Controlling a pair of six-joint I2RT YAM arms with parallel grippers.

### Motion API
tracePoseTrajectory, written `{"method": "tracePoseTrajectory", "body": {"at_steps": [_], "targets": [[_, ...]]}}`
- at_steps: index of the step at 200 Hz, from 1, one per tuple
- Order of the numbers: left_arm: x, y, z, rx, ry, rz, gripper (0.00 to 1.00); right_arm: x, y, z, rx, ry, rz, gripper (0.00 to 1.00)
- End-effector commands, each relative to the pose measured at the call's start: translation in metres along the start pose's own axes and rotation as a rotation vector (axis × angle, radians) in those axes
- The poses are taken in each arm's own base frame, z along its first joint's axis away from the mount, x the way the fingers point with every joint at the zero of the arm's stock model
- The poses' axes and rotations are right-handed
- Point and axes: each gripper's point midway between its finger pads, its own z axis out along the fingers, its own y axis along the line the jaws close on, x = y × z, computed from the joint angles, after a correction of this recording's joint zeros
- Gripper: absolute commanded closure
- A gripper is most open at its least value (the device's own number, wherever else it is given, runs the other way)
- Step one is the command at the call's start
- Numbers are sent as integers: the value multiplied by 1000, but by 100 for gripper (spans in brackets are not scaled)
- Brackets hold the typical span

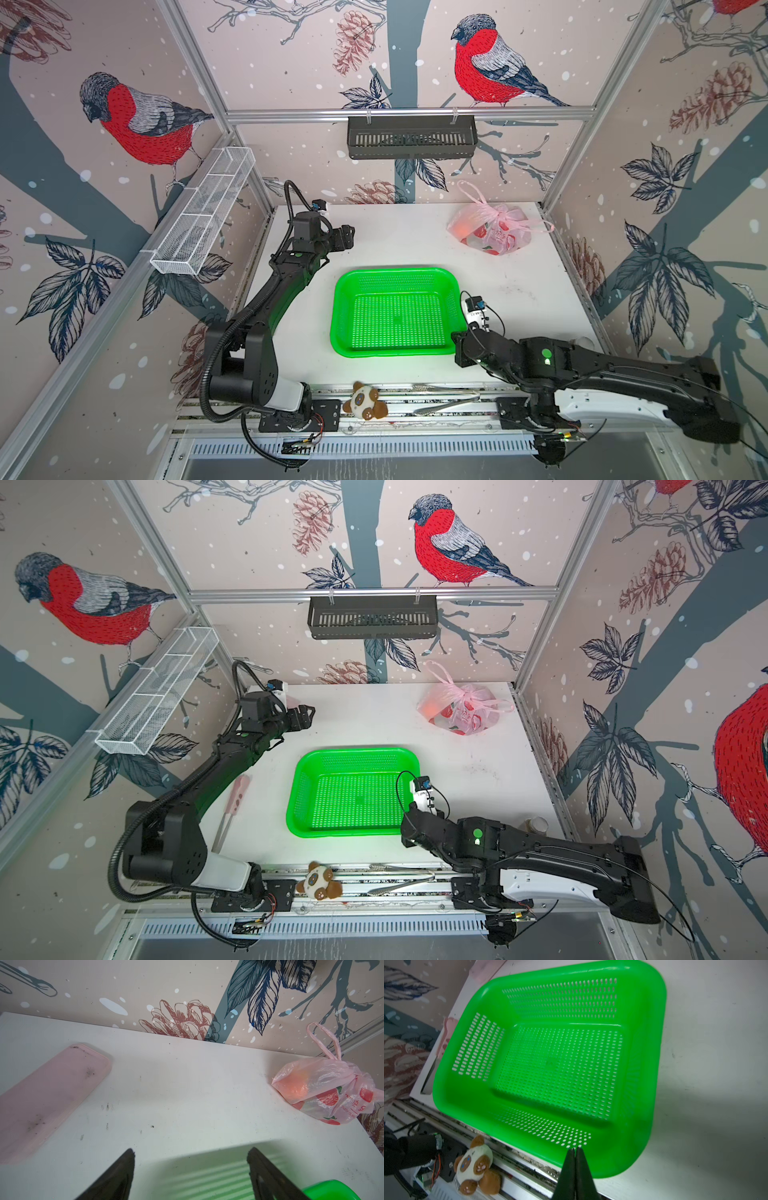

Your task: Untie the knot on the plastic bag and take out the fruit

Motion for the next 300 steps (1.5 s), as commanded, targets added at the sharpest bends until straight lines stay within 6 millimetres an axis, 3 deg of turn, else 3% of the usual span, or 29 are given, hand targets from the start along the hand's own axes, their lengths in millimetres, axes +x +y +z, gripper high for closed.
{"method": "tracePoseTrajectory", "body": {"at_steps": [1, 13, 52, 101, 142, 207, 267, 300], "targets": [[19, -3, 8, 5, 79, 5, 27, 27, 13, -1, 20, 86, -22, 93], [25, -3, 12, -5, 92, 14, 31, 39, 22, -1, 33, 124, -70, 93], [38, -10, 24, -4, 123, 36, 31, 72, 43, 8, 49, 220, -159, 93], [58, -9, 42, 2, 181, 42, 31, 71, 26, 35, 83, 217, -126, 91], [67, -7, 54, 15, 207, 42, 31, 42, -6, 56, 168, 191, -127, 91], [85, -8, 73, 56, 282, 40, 33, -38, -44, 92, 222, 94, -135, 90], [108, -13, 60, 80, 348, -3, 35, -95, -64, 137, 225, 50, -146, 88], [122, -26, 46, 126, 360, -41, 35, -122, -71, 160, 228, 32, -151, 85]]}}
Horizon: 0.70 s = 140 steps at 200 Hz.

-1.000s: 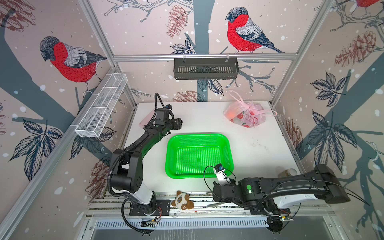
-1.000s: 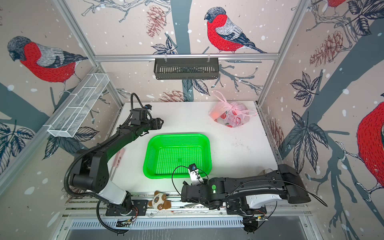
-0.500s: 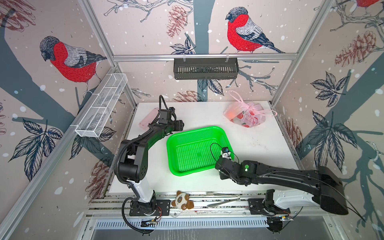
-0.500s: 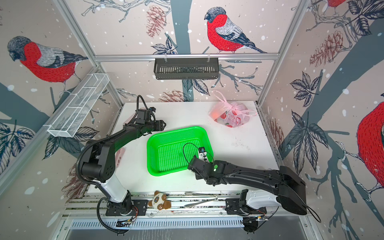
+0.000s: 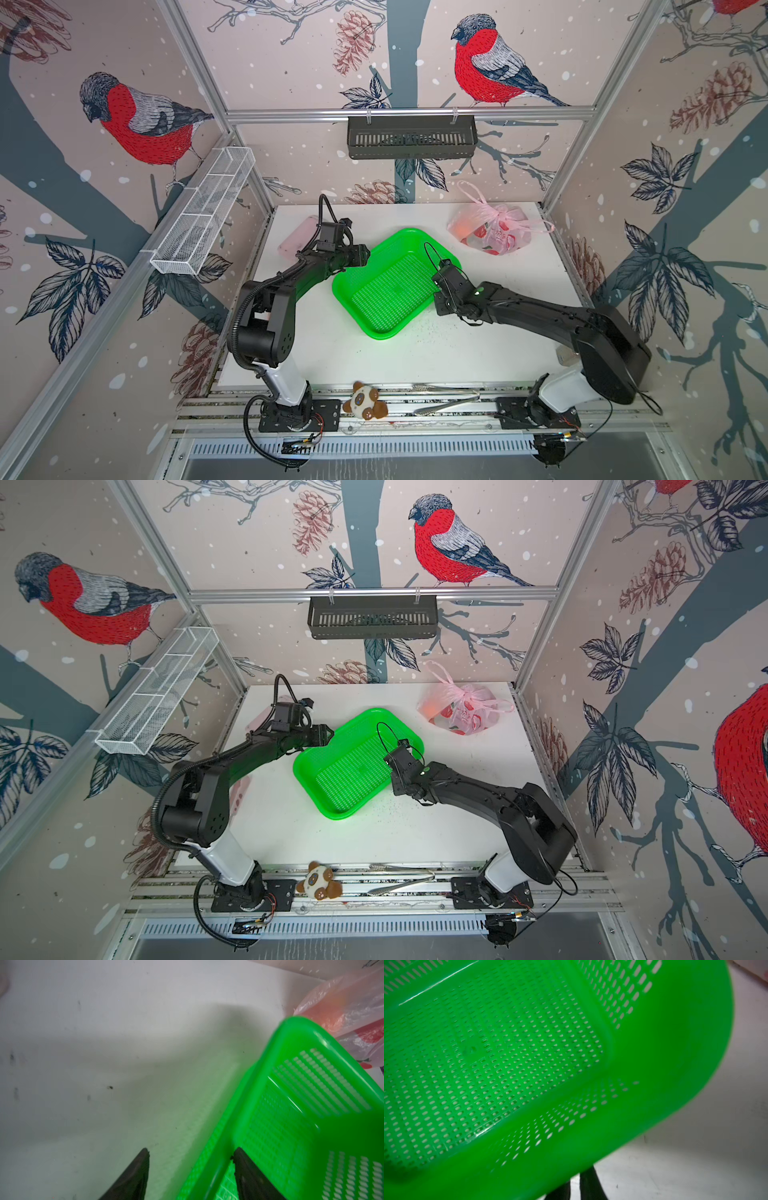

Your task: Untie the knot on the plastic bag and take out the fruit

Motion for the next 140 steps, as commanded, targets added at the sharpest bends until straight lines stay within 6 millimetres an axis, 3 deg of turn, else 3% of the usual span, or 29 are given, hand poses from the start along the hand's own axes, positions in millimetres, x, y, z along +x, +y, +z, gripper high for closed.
{"method": "tracePoseTrajectory", "body": {"at_steps": [1, 22, 41, 66, 115, 134, 140], "targets": [[19, -14, -6, 56, 46, -41, 35, -34, 13, 7, -59, -84, -34, 85], [24, -24, -11, 74, 49, -41, 35, -55, 13, 18, -66, -97, -41, 83], [42, -29, -14, 80, 79, -55, 34, -70, 10, 26, -57, -109, -48, 81], [52, -43, -19, 97, 92, -47, 33, -82, 2, 33, -39, -109, -39, 75], [36, -33, -20, -5, 67, -22, 33, -71, -21, 8, 10, -126, 5, 62], [38, -23, -13, -49, 74, -20, 40, -62, -30, -3, 19, -139, 34, 59], [26, -24, -13, -53, 50, -15, 44, -60, -33, -6, 24, -142, 43, 58]]}}
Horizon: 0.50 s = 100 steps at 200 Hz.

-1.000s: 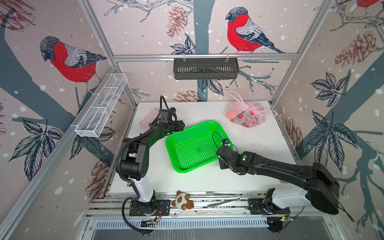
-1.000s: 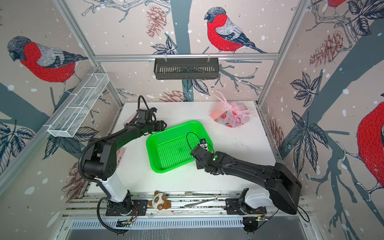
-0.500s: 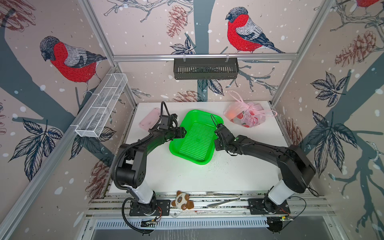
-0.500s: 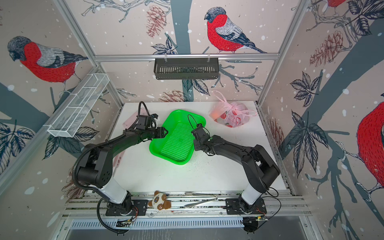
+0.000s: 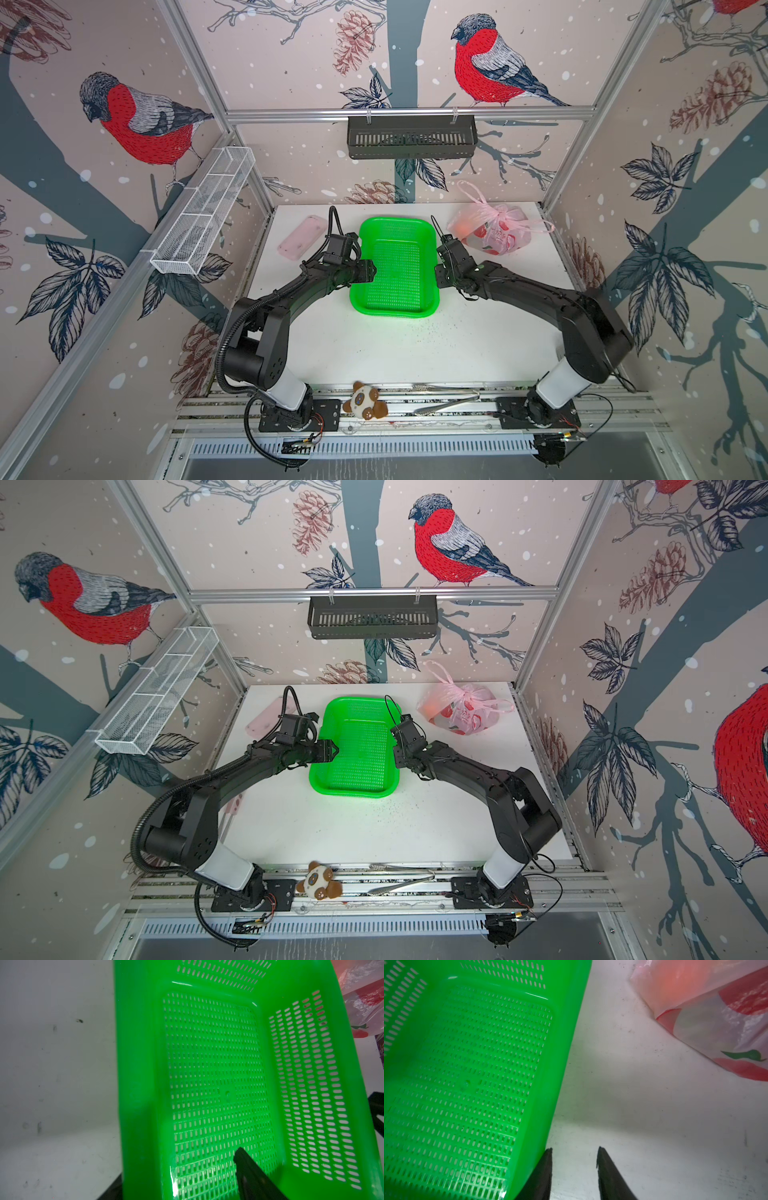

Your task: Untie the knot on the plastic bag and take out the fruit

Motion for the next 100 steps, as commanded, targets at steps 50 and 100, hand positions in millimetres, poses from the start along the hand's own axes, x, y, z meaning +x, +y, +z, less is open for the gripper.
{"method": "tracePoseTrajectory", "body": {"at_steps": [50, 100], "targets": [[-6, 2, 22, -30, 41, -25, 82, 4, -31, -32, 22, -73, 109, 57], [22, -22, 6, -69, 42, -66, 100, -13, -61, -54, 55, -153, 161, 57]]}}
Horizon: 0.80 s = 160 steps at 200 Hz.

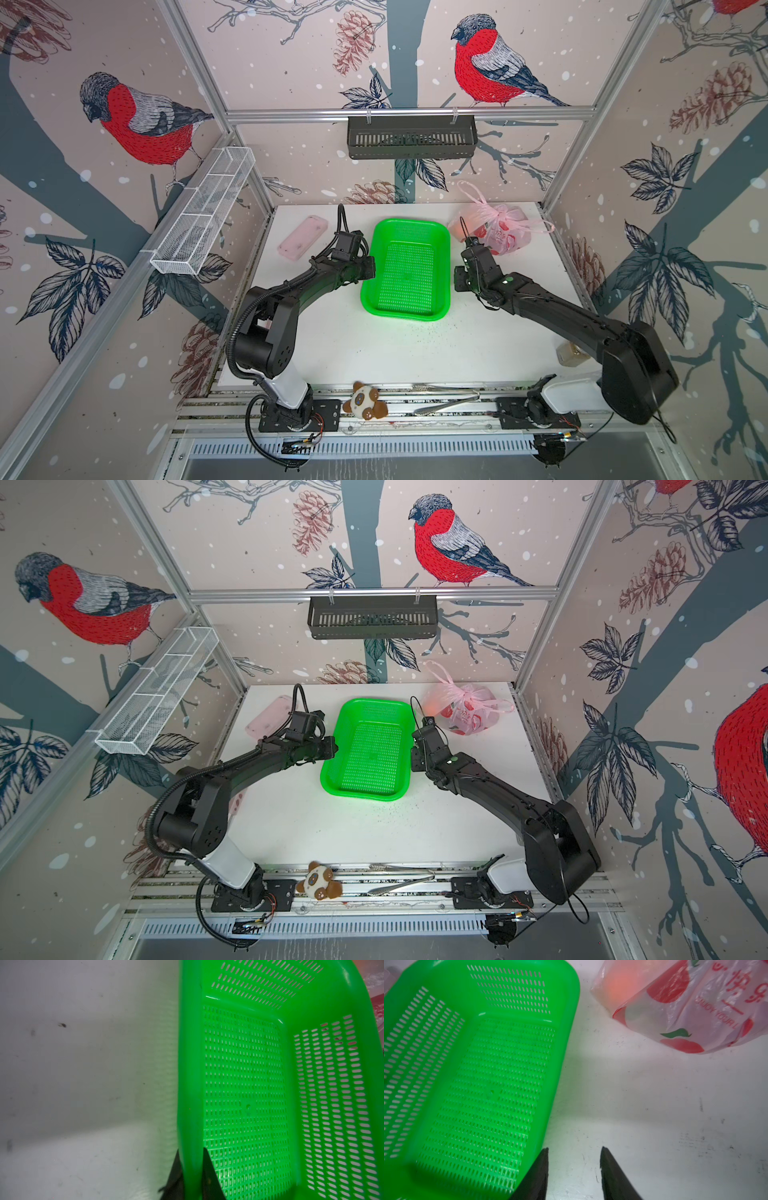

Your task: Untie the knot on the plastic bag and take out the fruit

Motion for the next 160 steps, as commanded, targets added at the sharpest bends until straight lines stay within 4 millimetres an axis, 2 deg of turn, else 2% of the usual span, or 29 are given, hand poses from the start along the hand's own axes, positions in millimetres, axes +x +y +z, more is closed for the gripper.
{"method": "tracePoseTrajectory", "body": {"at_steps": [1, 51, 54, 106, 133, 160], "targets": [[20, -3, -7, -72, 20, -27, 100, -13, -13, -9, 24, -52, 23, 57], [78, -45, -14, -169, 35, -64, 100, -21, -38, -19, 44, -87, 68, 57], [80, -47, -14, -175, 35, -67, 100, -26, -38, -25, 33, -109, 76, 57], [112, -73, -25, -235, -14, -141, 100, -32, -52, -39, -16, -147, 127, 56], [133, -83, -25, -241, 1, -166, 100, -29, -61, -39, -20, -150, 139, 56], [142, -95, -23, -243, 15, -146, 100, -24, -69, -37, -28, -146, 149, 56]]}}
